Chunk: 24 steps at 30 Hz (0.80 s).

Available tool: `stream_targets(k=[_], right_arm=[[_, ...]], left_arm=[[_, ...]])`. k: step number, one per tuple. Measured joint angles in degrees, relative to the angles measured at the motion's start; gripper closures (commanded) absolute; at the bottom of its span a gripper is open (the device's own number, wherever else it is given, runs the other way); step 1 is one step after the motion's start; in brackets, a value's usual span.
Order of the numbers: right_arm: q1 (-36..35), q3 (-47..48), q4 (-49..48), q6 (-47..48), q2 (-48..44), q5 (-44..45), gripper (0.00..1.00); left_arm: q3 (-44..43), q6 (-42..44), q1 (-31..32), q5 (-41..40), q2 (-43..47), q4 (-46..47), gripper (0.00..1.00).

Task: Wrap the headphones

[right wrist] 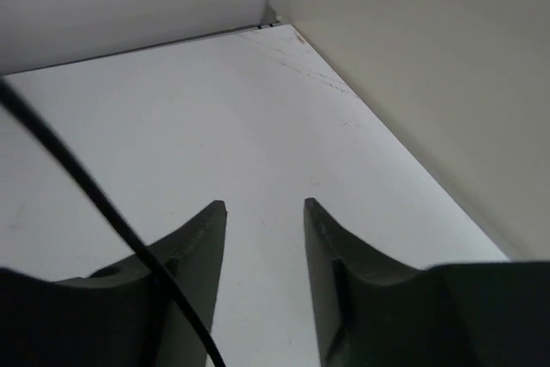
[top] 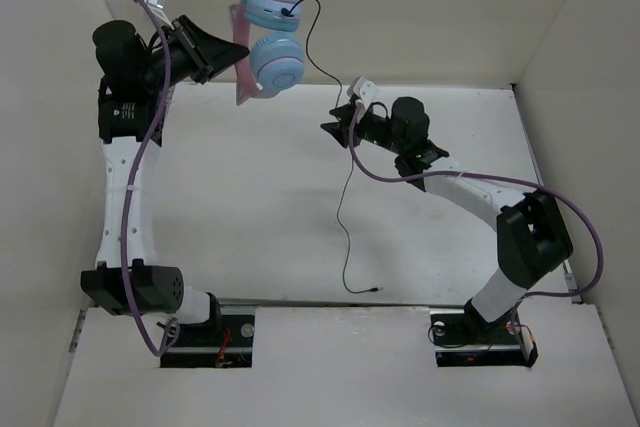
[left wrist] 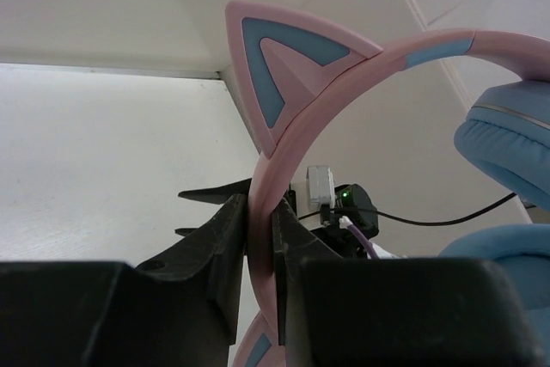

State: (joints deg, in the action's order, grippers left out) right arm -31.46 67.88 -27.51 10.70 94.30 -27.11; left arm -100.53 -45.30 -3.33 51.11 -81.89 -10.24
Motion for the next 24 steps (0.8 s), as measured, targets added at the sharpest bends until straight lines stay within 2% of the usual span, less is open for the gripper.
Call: stream_targets(k=[4, 7, 12, 17, 24], right_arm=[[-0.11, 0.02, 1.73, 0.09, -0.15, -0.96, 0.88], [-0.35, 0.55, 4.96, 0.50, -0.33, -1.44, 0.99], [-1.01, 2.95, 14.29, 3.04, -1.73, -1.03, 1.00], [-1.31, 5.92, 26.45, 9.57, -6.27, 3.96, 1.00], [-2.75, 11.41, 42.66, 29.66, -12.57, 17.44, 1.00]], left_arm=[[2.10, -2.93, 0.00, 0.57, 0.00, 2.67, 1.00], [3.63, -4.72, -0.09, 0.52, 0.00, 3.78, 1.00], [5.68, -6.36, -0.48, -1.11, 0.00, 4.70, 1.00], [6.86, -6.47, -0.85, -6.84, -0.02, 4.28, 1.00], [6.86, -1.90, -0.59, -21.14, -1.11, -1.07, 1.00]])
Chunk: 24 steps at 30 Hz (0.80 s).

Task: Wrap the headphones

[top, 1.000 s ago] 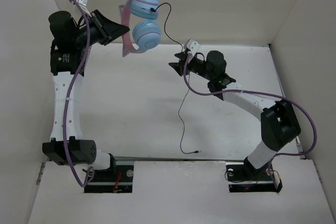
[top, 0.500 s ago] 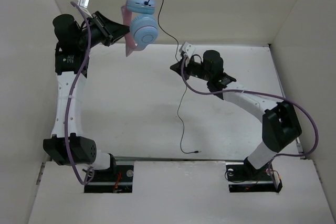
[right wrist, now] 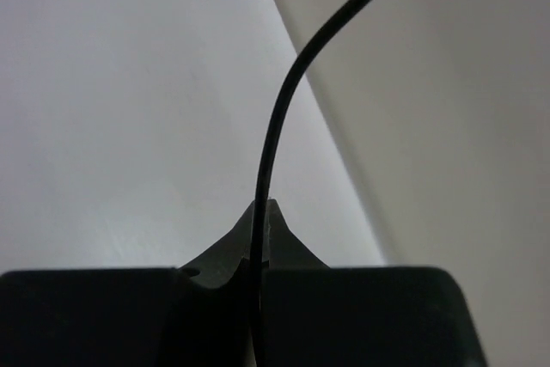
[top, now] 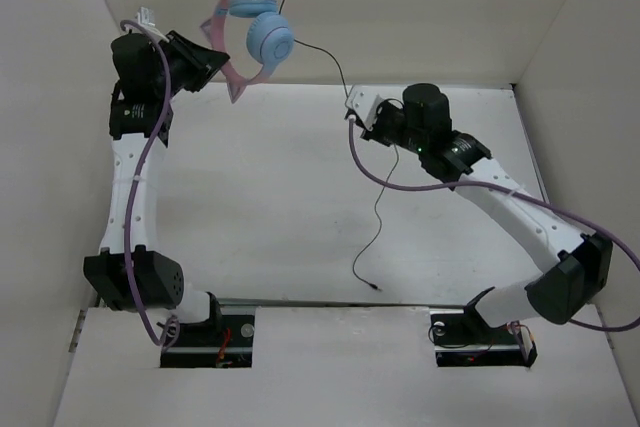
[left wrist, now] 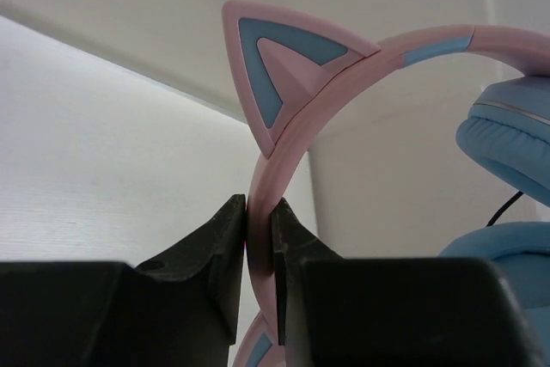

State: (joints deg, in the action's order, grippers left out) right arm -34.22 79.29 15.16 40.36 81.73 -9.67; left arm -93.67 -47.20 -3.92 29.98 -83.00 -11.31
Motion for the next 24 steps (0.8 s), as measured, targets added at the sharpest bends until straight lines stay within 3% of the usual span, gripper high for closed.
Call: stream_targets(k=[6, 12, 24], right_arm=[[-1.62, 2.69, 7.61, 24.26, -2.67, 12.22, 1.00], [0.15, 12.85, 6.40, 43.93, -0.17, 19.58, 1.00], [-12.28, 16.37, -3.48, 59.52, -2.93, 11.80, 1.00]], left_arm=[[-0.24, 6.67, 2.56, -15.72, -3.30, -7.10, 1.00], [-0.87, 15.98, 8.59, -28.81, -4.72, -12.22, 1.00], [-0.52, 30.12, 20.65, -36.94, -4.72, -12.46, 1.00]])
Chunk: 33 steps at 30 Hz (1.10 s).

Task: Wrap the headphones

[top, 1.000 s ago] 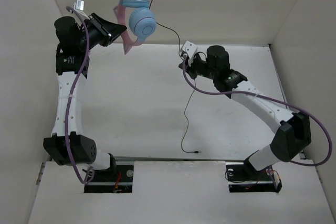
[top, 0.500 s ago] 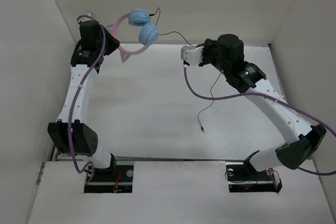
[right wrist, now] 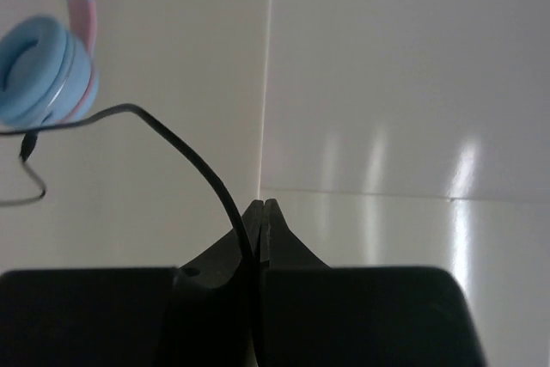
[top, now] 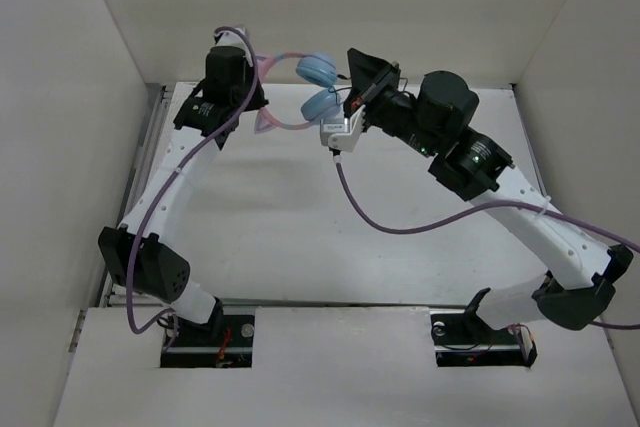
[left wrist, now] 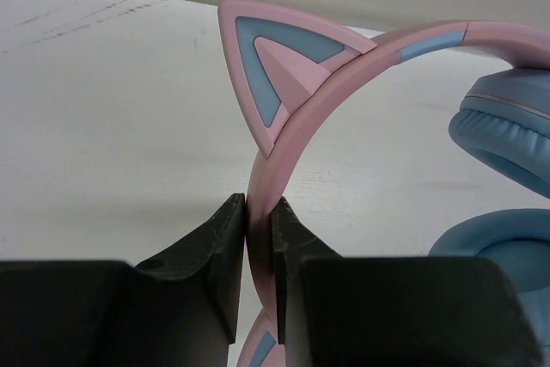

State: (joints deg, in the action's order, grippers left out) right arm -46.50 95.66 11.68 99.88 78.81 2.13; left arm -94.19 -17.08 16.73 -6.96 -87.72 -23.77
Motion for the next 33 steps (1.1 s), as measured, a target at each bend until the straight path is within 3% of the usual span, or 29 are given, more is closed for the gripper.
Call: stream_targets(k=[5, 11, 25, 33], right_arm=[[-0.42, 0.46, -0.68, 1.05, 1.05, -2.67, 1.00], [4.87, 0.63, -1.46, -0.20, 1.81, -4.04, 1.00], [12.59, -0.15, -3.54, -2.62, 0.24, -5.03, 1.00], [15.93, -0.22, -6.05, -3.96, 0.09, -6.12, 1.00]], left_arm=[[1.01, 5.38, 5.70, -0.04, 0.00, 0.37, 1.00], [4.02, 11.87, 11.45, 1.20, 1.16, 0.72, 1.00], [9.46, 17.33, 12.22, 5.05, 7.82, 0.28, 1.00], [10.60, 20.65, 16.90, 8.41, 8.48, -0.68, 1.00]])
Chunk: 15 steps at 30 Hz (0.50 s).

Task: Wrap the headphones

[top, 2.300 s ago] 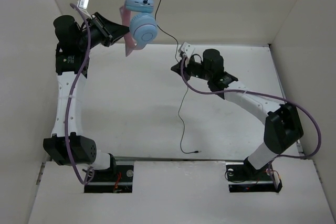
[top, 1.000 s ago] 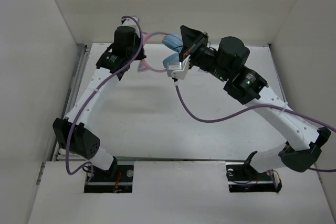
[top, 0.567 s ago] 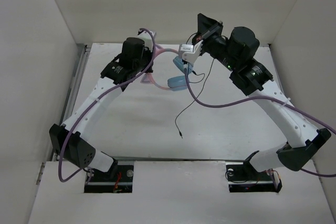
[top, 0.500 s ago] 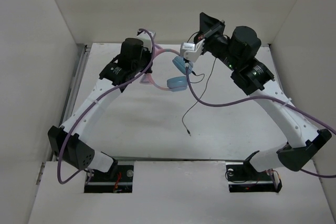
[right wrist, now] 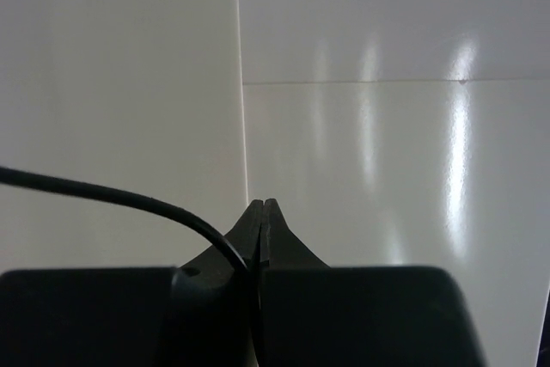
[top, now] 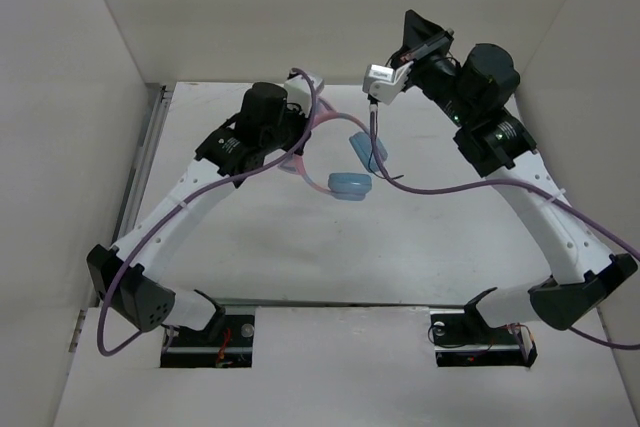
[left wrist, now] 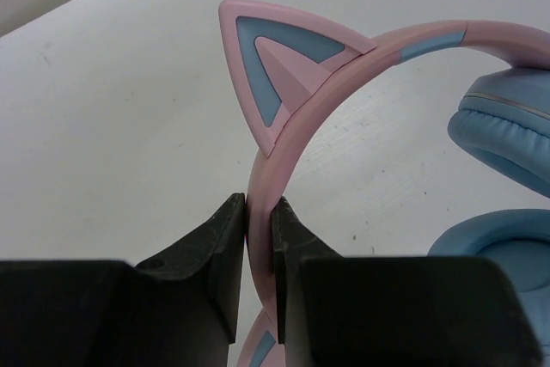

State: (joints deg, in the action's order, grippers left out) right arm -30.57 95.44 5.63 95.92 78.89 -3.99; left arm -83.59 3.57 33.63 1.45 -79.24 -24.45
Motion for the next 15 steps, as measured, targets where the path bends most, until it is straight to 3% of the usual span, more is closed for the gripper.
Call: stream_targets(k=[15], right_arm=[[1.22, -1.14, -3.34, -4.81, 2.16, -0.96, 1.00]], left_arm=[[-0.02, 2.54, 5.05, 4.76, -0.04, -1.64, 1.00]])
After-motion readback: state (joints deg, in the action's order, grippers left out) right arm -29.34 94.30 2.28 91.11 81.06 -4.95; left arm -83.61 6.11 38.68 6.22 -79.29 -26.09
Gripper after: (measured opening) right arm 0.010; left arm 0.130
